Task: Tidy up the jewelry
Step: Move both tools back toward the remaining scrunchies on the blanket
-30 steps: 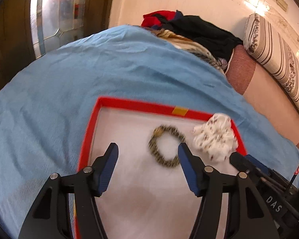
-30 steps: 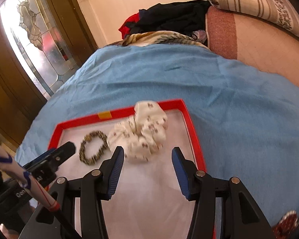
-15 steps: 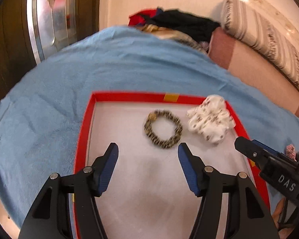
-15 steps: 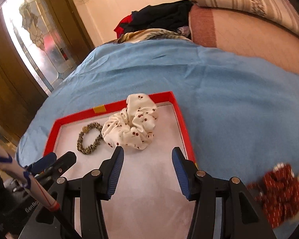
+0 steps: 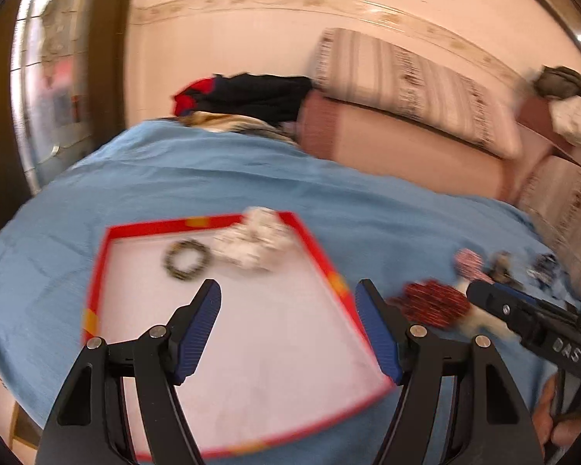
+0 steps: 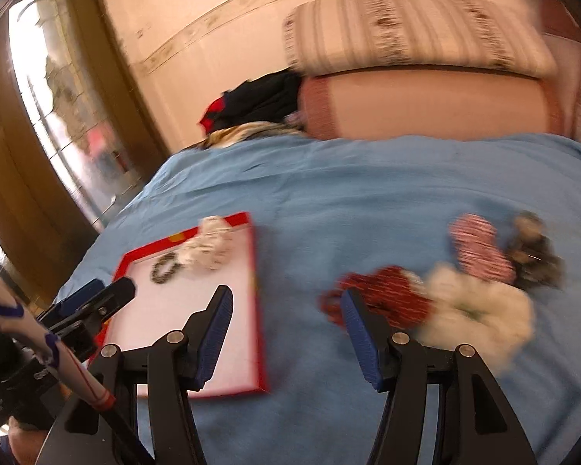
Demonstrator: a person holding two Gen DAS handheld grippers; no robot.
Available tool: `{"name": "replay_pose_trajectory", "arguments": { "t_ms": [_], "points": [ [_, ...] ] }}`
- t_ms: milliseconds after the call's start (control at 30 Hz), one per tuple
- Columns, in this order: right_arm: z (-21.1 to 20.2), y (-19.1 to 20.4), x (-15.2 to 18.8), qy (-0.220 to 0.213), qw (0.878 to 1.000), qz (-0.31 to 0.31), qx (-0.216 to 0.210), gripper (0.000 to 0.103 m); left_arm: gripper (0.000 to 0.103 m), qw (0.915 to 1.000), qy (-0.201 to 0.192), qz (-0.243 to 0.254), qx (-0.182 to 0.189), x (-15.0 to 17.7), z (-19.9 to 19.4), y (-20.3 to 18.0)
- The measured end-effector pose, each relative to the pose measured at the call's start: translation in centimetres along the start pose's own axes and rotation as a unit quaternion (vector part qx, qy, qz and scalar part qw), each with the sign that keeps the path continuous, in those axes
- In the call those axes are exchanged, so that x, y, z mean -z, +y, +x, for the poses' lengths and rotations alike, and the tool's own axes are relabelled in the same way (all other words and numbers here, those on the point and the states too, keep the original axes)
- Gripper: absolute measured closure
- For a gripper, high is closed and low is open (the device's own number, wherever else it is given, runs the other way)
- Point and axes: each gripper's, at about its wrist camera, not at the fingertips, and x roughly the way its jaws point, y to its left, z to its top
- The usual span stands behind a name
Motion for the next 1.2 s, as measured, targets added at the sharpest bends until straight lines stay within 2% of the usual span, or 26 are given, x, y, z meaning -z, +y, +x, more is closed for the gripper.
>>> {"name": "replay_pose_trajectory", "arguments": {
  "t_ms": [200,333,500,867,1067,1133,1200],
  "points": [
    [-4.8,-6.5,0.6,-0.023,0.998,0.039,0.034,0.04,0.032,0.9971,0.036,0.021,0.063,1.7,-0.8,-5.6],
    [-7.1,-10.1,1.3,-0.04,0.996,0.06,0.05,0.04,0.032,0.9947,0.049,0.043,0.08,2.7,-1.3,-8.5],
    [-8.2,-13.5,2.5,-0.046,0.993,0.091,0.058,0.04,0.032,0.9934,0.054,0.059,0.082,3.4,-1.2,-10.7],
    [-9.0,-16.7,3.7,-0.047,0.991,0.111,0.055,0.04,0.032,0.9909,0.071,0.071,0.089,3.4,2.5,-12.3],
    [-7.4,-16.3,3.6,-0.033,0.992,0.109,0.049,0.04,0.032,0.9857,0.088,0.105,0.098,2.8,7.0,-13.2],
    [-6.8,-16.4,3.6,-0.029,0.992,0.111,0.05,0.04,0.037,0.9835,0.094,0.112,0.106,2.6,8.3,-13.6],
    [-6.5,-16.6,3.5,-0.027,0.991,0.118,0.051,0.04,0.052,0.9806,0.102,0.122,0.115,2.3,9.5,-14.0]
  ]
}}
